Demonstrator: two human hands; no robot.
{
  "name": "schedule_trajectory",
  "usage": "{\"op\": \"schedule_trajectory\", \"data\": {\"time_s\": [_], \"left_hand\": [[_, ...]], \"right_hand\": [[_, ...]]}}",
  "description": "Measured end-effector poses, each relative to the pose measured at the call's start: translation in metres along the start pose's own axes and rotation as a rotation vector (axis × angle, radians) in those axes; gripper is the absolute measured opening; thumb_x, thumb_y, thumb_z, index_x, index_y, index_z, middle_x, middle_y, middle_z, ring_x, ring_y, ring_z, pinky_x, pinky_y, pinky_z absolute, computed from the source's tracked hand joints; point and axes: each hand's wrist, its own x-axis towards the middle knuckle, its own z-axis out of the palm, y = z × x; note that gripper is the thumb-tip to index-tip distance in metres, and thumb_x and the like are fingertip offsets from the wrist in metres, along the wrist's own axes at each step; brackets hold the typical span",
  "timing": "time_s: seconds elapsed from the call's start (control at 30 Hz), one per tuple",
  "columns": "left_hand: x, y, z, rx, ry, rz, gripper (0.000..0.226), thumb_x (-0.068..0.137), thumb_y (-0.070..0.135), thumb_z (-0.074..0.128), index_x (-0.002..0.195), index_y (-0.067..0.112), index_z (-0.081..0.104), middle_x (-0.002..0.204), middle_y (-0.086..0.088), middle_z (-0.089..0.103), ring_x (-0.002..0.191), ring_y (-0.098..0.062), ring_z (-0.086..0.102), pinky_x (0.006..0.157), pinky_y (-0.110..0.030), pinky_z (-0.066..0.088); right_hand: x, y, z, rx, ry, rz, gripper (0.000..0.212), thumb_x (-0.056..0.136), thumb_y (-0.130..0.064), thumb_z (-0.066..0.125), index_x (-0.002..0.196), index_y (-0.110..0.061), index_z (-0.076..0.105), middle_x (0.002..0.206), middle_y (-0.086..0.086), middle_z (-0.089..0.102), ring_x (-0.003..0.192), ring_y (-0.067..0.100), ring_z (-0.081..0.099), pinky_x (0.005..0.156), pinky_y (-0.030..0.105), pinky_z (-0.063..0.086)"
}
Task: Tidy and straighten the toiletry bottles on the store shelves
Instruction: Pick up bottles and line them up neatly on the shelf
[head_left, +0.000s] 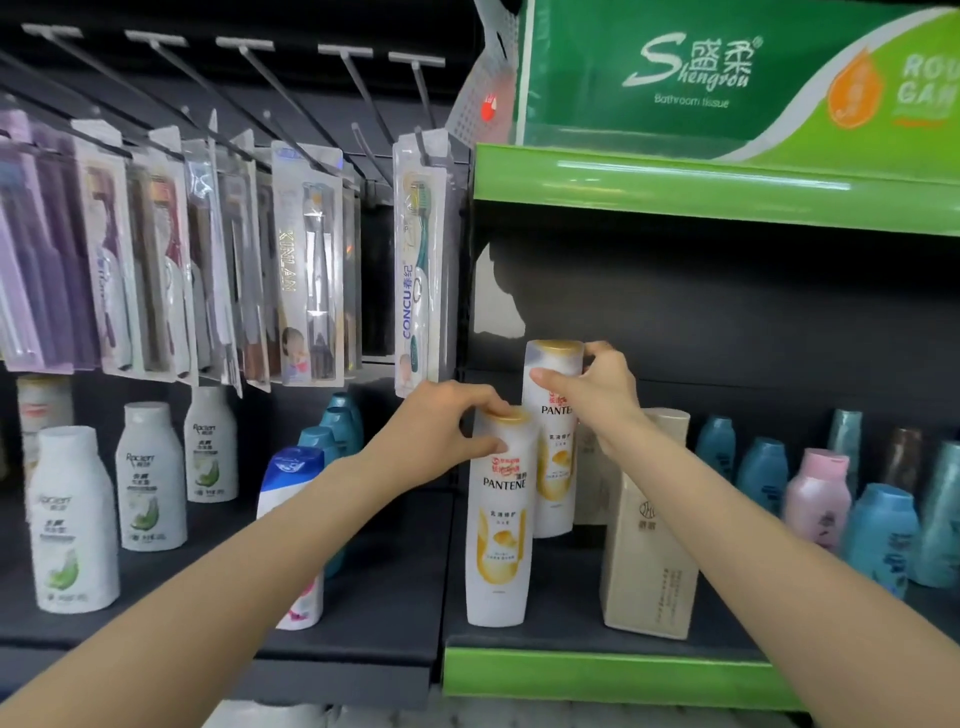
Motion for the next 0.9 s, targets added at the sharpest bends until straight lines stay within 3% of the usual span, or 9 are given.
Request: {"op": "schedule_trajectory", "data": {"time_s": [0.17,0.37,0.43,0.57,0.73,0.9], "left_hand": [[0.001,-0.006,-0.002,-0.055,-0.009,0.003,0.034,0.077,0.020,0.075,0.110,0.024,0.067,0.106,0.017,0.065,0.100,-0.002,0.058,0.093,-0.015,0.043],[0.000,-0.014,0.000,-0.046,0.003,0.018,0.034,0.078,0.025,0.074,0.110,0.026,0.067,0.112,0.012,0.067,0.106,-0.003,0.058,0.097,-0.029,0.046],[0.001,-0.015,0.000,-0.013,0.002,0.033,0.034,0.077,0.026,0.074,0.110,0.026,0.067,0.112,0.012,0.067,0.105,-0.003,0.058,0.096,-0.030,0.047],[0.003,-0.015,0.000,-0.001,0.013,0.027,0.033,0.077,0.027,0.075,0.109,0.027,0.068,0.111,0.014,0.067,0.104,-0.003,0.058,0.096,-0.030,0.046],[0.003,-0.016,0.001,0.007,0.011,0.004,0.033,0.077,0.030,0.074,0.109,0.028,0.067,0.112,0.013,0.067,0.104,-0.003,0.057,0.098,-0.031,0.044],[0.002,-0.015,0.002,0.031,0.003,-0.002,0.035,0.078,0.032,0.072,0.112,0.029,0.066,0.113,0.011,0.066,0.104,-0.003,0.056,0.096,-0.027,0.044]], "right_hand": [[0.027,0.003,0.018,-0.021,-0.086,0.097,0.060,0.070,-0.027,0.082,0.119,-0.012,0.050,0.111,0.009,0.063,0.099,0.025,0.063,0.083,0.044,0.056],[0.047,0.018,0.044,-0.026,-0.148,0.216,0.061,0.065,-0.020,0.085,0.112,-0.006,0.049,0.109,0.014,0.063,0.094,0.028,0.063,0.068,0.037,0.054],[0.052,0.023,0.051,-0.045,-0.159,0.234,0.065,0.063,-0.021,0.086,0.114,-0.006,0.049,0.112,0.015,0.062,0.095,0.028,0.063,0.071,0.038,0.055],[0.060,0.030,0.060,-0.033,-0.193,0.282,0.064,0.068,-0.017,0.084,0.120,-0.001,0.050,0.116,0.016,0.060,0.089,0.024,0.057,0.061,0.029,0.047],[0.071,0.032,0.067,-0.038,-0.189,0.258,0.065,0.070,-0.016,0.082,0.124,-0.002,0.048,0.123,0.013,0.057,0.111,0.029,0.057,0.073,0.029,0.046],[0.082,0.035,0.074,-0.136,-0.260,0.247,0.057,0.081,-0.014,0.072,0.128,-0.001,0.044,0.132,0.016,0.052,0.114,0.027,0.053,0.075,0.026,0.040]]}}
